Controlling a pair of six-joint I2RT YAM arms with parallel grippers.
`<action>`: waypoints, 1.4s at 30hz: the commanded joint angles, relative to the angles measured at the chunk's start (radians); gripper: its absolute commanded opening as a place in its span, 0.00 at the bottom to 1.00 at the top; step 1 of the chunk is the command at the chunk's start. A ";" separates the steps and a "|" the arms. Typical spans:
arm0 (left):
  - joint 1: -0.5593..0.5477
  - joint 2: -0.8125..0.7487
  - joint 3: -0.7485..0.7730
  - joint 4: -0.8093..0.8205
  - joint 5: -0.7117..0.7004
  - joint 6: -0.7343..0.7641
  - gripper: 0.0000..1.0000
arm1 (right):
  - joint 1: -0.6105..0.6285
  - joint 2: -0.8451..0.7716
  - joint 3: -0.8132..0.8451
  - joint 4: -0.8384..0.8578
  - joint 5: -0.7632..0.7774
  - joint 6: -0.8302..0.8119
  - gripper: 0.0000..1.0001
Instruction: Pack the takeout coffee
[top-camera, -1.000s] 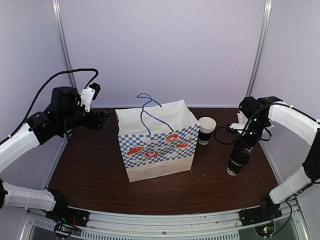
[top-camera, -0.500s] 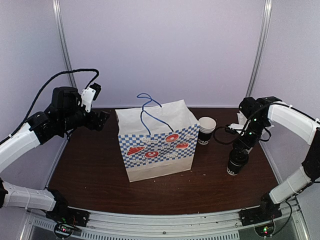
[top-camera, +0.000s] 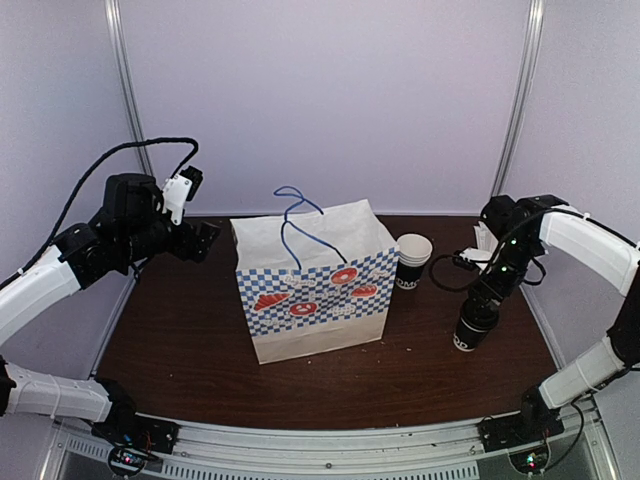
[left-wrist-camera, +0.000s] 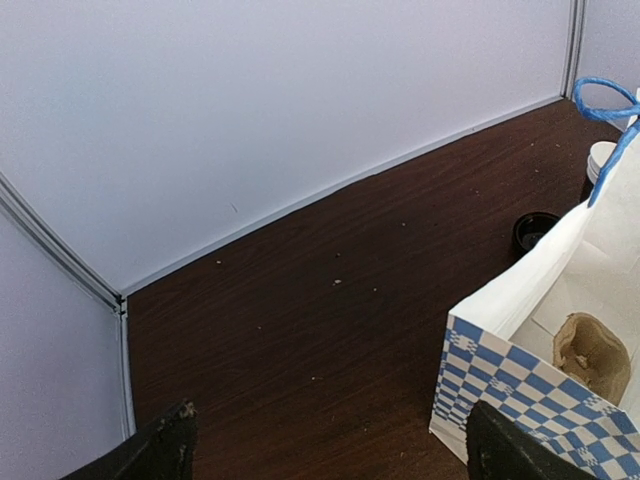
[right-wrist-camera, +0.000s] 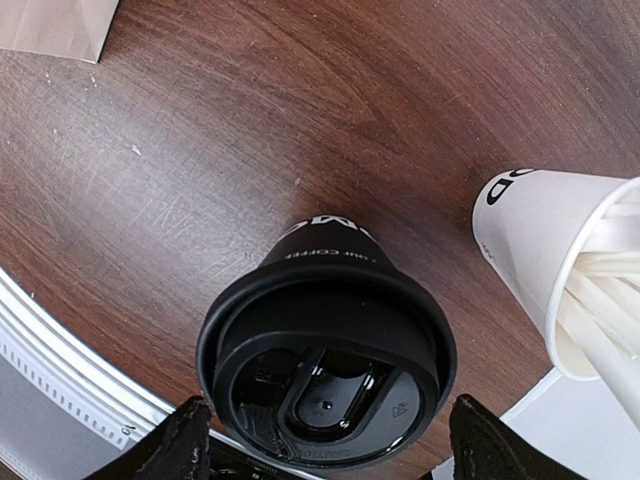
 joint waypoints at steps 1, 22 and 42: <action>0.006 0.004 -0.001 0.048 0.012 0.004 0.94 | -0.008 0.000 -0.010 -0.001 0.026 -0.001 0.82; 0.006 0.007 0.002 0.040 0.008 0.011 0.94 | -0.007 0.055 -0.017 0.001 0.008 -0.014 0.79; 0.006 0.091 0.220 -0.093 0.177 0.024 0.94 | -0.002 -0.018 0.107 -0.107 -0.163 -0.059 0.67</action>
